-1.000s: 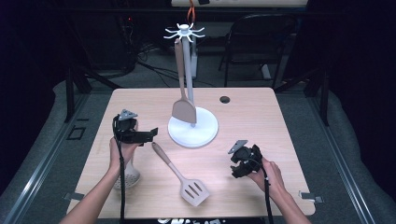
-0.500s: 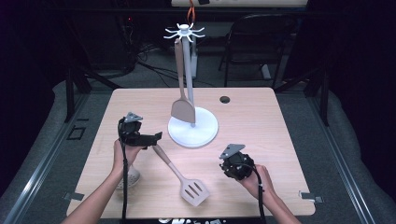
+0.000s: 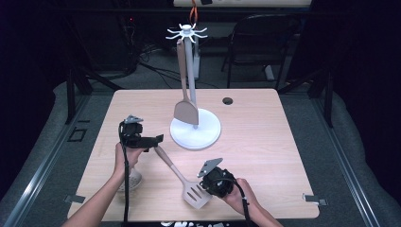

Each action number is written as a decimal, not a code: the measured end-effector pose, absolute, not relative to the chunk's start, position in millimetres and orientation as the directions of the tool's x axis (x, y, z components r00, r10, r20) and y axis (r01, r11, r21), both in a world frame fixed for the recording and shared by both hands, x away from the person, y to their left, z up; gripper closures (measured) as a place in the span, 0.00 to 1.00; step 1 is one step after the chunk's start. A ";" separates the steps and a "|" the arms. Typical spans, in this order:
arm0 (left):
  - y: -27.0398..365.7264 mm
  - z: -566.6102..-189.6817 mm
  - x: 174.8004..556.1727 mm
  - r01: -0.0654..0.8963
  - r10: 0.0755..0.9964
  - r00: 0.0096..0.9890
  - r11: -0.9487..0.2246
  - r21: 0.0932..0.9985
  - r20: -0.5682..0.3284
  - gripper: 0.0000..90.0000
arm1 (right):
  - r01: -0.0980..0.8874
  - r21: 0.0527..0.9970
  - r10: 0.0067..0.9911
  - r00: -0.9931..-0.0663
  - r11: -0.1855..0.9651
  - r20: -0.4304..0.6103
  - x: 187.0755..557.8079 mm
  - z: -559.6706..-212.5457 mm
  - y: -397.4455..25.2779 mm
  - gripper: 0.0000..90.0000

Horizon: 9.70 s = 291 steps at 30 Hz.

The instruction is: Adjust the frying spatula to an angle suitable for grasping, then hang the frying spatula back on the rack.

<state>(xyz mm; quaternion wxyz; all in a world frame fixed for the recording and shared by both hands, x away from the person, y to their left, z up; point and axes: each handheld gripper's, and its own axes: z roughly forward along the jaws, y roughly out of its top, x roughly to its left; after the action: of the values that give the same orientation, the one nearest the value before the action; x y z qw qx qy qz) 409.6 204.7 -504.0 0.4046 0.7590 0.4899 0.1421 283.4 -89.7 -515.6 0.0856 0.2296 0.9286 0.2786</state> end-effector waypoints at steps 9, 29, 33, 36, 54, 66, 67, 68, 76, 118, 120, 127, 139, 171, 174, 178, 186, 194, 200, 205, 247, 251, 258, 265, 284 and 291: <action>203.8 -507.8 411.0 0.645 0.857 0.480 -0.201 0.737 -0.186 0.00 | 0.359 0.544 0.430 -0.903 0.758 -0.002 276.5 -519.3 -81.6 1.00; 195.8 -517.1 409.1 0.694 0.852 0.479 -0.220 0.685 -0.212 0.00 | 0.365 0.420 0.387 -0.921 0.831 0.034 278.5 -550.6 -70.7 1.00; 197.2 -520.6 406.4 0.715 0.861 0.456 -0.202 0.669 -0.227 0.00 | 0.368 0.420 0.392 -0.919 0.829 0.032 277.5 -550.3 -69.9 1.00; 197.7 -523.8 404.1 0.730 0.864 0.442 -0.193 0.656 -0.239 0.01 | 0.371 0.431 0.393 -0.918 0.822 0.041 277.0 -551.4 -69.8 1.00; 178.9 -540.5 403.5 0.770 0.859 0.445 -0.221 0.599 -0.255 0.31 | 0.360 0.429 0.380 -0.924 0.828 0.040 277.2 -551.2 -69.8 0.98; 182.2 -542.3 401.9 0.762 0.854 0.421 -0.150 0.630 -0.305 0.48 | 0.353 0.437 0.364 -0.929 0.828 0.060 278.0 -551.0 -70.5 0.90; 182.6 -540.3 400.6 0.747 0.847 0.425 -0.131 0.652 -0.318 0.49 | 0.349 0.444 0.359 -0.931 0.826 0.064 277.5 -551.2 -70.6 0.87; 183.1 -538.6 399.8 0.740 0.843 0.431 -0.127 0.661 -0.322 0.50 | 0.347 0.447 0.356 -0.932 0.824 0.067 277.3 -551.0 -70.6 0.84; 184.5 -530.4 395.0 0.705 0.823 0.453 -0.096 0.703 -0.342 0.55 | 0.388 0.501 0.425 -0.904 0.773 0.044 284.3 -547.6 -68.7 0.64; 169.5 -513.7 373.7 0.612 0.718 0.566 -0.036 0.790 -0.406 0.59 | 0.572 0.624 0.581 -0.783 0.532 0.222 328.6 -546.2 -57.7 0.83; 165.7 -514.5 371.0 0.611 0.712 0.579 -0.056 0.790 -0.397 0.59 | 0.579 0.624 0.585 -0.778 0.525 0.230 329.1 -545.9 -58.8 0.83; 146.1 -519.1 358.0 0.594 0.681 0.638 -0.139 0.792 -0.359 0.61 | 0.560 0.657 0.602 -0.774 0.505 0.198 329.0 -540.6 -61.4 0.84; 131.7 -528.1 352.2 0.585 0.671 0.658 -0.169 0.793 -0.342 0.71 | 0.566 0.672 0.633 -0.752 0.478 0.183 331.2 -536.6 -67.4 0.83; 139.4 -513.3 357.0 0.636 0.523 0.667 -0.027 0.772 -0.531 0.85 | 0.567 0.644 0.617 -0.766 0.514 0.181 330.2 -511.6 -90.2 0.45; 140.4 -511.9 357.5 0.636 0.525 0.665 -0.025 0.772 -0.531 0.85 | 0.576 0.637 0.631 -0.756 0.512 0.176 330.9 -509.8 -98.5 0.23; 139.6 -508.8 356.7 0.626 0.524 0.672 -0.023 0.780 -0.524 0.85 | 0.573 0.636 0.645 -0.749 0.517 0.151 336.4 -508.9 -113.8 0.16; 135.3 -501.6 356.5 0.599 0.523 0.696 -0.046 0.799 -0.491 0.86 | 0.580 0.592 0.680 -0.729 0.561 0.070 338.4 -504.0 -145.5 0.05; 131.3 -493.2 354.6 0.551 0.510 0.734 -0.061 0.832 -0.449 0.86 | 0.626 0.555 0.725 -0.686 0.547 0.059 336.3 -507.8 -172.0 0.00; 125.9 -486.0 353.5 0.537 0.492 0.752 -0.072 0.841 -0.438 0.86 | 0.640 0.566 0.756 -0.653 0.519 0.045 329.1 -508.9 -196.6 0.00; 121.0 -479.8 353.0 0.511 0.475 0.778 -0.098 0.854 -0.411 0.86 | 0.673 0.546 0.782 -0.621 0.499 0.051 328.3 -514.3 -211.1 0.00; 104.3 -419.5 406.0 0.391 0.490 0.832 -0.187 0.901 -0.259 0.86 | 0.576 0.518 0.735 -0.657 0.633 -0.169 336.7 -517.2 -210.9 0.00; 102.8 -415.6 411.3 0.382 0.490 0.836 -0.195 0.903 -0.248 0.86 | 0.575 0.513 0.734 -0.657 0.637 -0.175 337.2 -517.5 -210.6 0.00; 99.5 -409.2 423.4 0.369 0.501 0.835 -0.207 0.906 -0.226 0.86 | 0.561 0.523 0.724 -0.669 0.642 -0.171 336.4 -516.3 -208.5 0.00; 95.8 -402.5 432.0 0.360 0.504 0.837 -0.215 0.908 -0.213 0.86 | 0.558 0.512 0.718 -0.671 0.653 -0.185 336.6 -516.5 -207.8 0.00; 89.6 -369.8 445.9 0.294 0.517 0.844 -0.228 0.928 -0.140 0.86 | 0.551 0.506 0.710 -0.678 0.663 -0.191 337.0 -517.7 -206.6 0.00; 89.1 -359.2 449.4 0.277 0.516 0.847 -0.228 0.934 -0.125 0.86 | 0.549 0.500 0.703 -0.685 0.670 -0.190 337.3 -518.0 -205.9 0.00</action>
<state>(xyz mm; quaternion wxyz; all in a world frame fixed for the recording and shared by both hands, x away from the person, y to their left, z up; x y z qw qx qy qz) 449.4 89.1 -359.2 0.5664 0.7764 0.2553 0.1058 337.3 -205.9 -518.0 0.1868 0.3502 0.8944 0.2063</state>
